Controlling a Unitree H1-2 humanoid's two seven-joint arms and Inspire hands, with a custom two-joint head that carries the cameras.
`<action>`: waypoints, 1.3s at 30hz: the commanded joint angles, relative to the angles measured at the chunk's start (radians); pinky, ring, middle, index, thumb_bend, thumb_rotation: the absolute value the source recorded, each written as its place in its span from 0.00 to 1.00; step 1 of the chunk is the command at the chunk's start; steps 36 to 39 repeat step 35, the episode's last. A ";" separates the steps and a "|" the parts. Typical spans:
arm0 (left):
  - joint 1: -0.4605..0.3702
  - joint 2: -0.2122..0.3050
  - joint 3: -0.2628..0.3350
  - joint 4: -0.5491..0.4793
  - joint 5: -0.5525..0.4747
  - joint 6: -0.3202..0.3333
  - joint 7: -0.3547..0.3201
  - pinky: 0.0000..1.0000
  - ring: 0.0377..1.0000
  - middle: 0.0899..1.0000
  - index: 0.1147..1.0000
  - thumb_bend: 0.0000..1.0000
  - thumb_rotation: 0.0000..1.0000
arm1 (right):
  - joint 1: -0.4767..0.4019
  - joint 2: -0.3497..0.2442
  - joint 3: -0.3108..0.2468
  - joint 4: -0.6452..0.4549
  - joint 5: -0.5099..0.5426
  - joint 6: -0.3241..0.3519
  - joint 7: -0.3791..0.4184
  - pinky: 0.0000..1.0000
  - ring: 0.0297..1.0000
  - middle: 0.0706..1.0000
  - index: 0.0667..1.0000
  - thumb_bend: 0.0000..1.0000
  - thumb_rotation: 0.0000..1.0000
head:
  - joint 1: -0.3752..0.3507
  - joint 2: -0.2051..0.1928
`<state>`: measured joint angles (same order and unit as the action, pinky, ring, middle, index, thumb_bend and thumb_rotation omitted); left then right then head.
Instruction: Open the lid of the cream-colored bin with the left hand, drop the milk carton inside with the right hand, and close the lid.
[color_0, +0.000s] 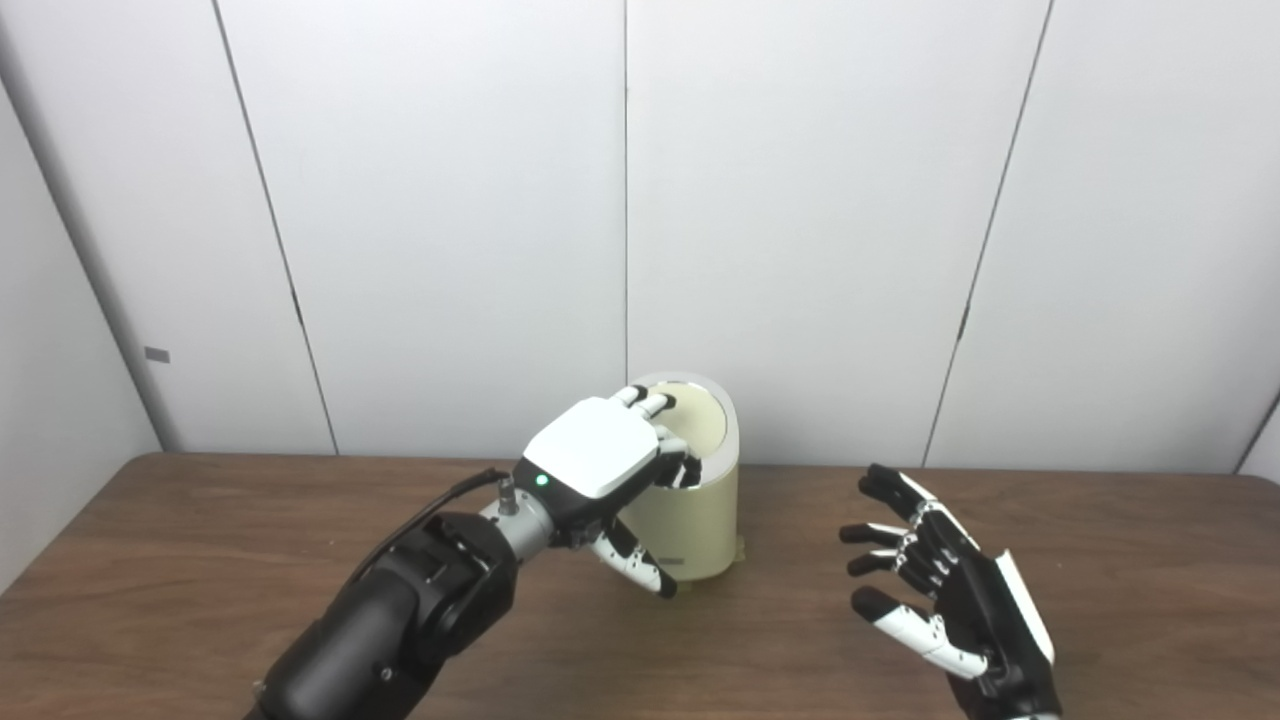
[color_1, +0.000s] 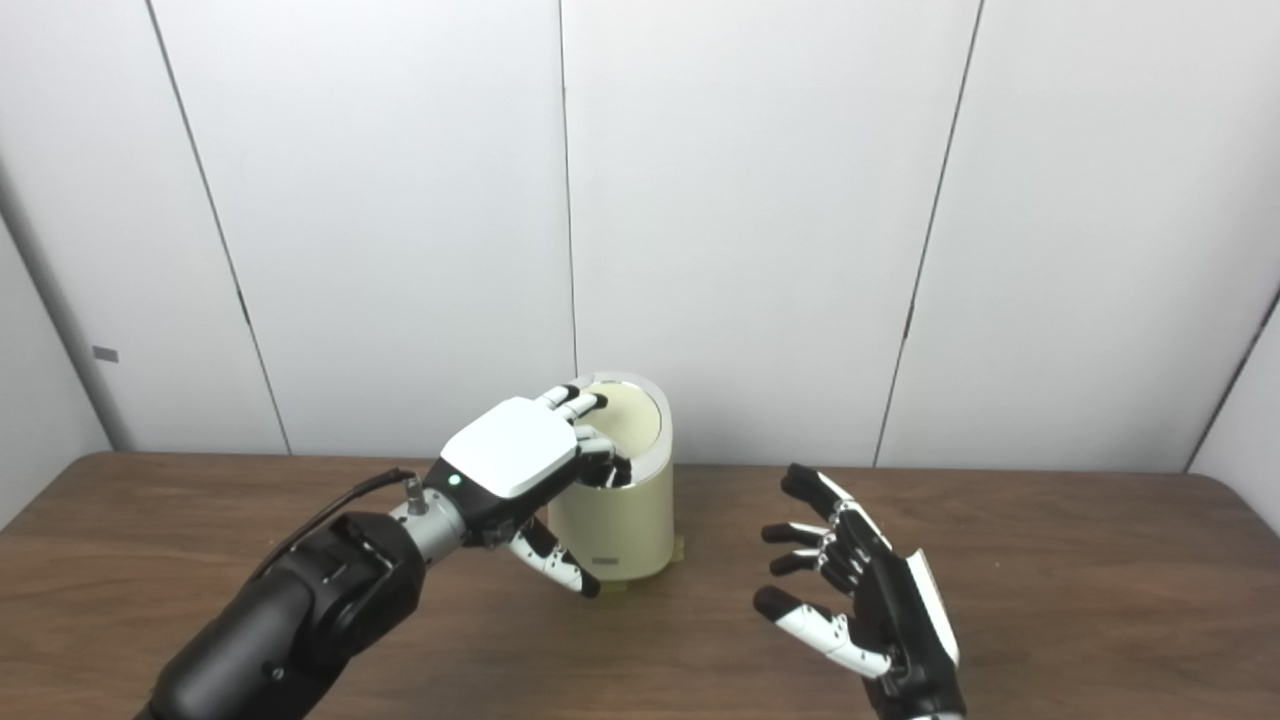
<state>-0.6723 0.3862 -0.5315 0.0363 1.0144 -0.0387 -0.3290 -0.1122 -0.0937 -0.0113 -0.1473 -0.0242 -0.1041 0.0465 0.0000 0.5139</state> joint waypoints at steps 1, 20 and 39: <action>0.007 0.008 -0.029 0.025 0.020 0.021 -0.114 1.00 1.00 0.74 0.72 1.00 0.34 | -0.036 -0.006 -0.003 -0.037 -0.006 -0.017 -0.003 0.56 0.67 0.84 0.84 0.83 0.53 | 0.001 0.001; 0.030 0.003 0.025 0.029 -0.026 0.031 -0.038 1.00 0.98 0.79 0.78 0.92 0.36 | -0.039 0.000 -0.004 -0.022 -0.012 -0.028 -0.006 0.54 0.66 0.84 0.84 0.80 0.54 | 0.004 -0.011; 0.210 -0.105 0.364 -0.100 -0.338 -0.081 0.309 0.86 0.94 0.93 0.89 0.74 0.24 | -0.038 -0.004 -0.011 -0.014 -0.008 -0.037 -0.005 0.53 0.66 0.84 0.83 0.79 0.52 | 0.004 -0.006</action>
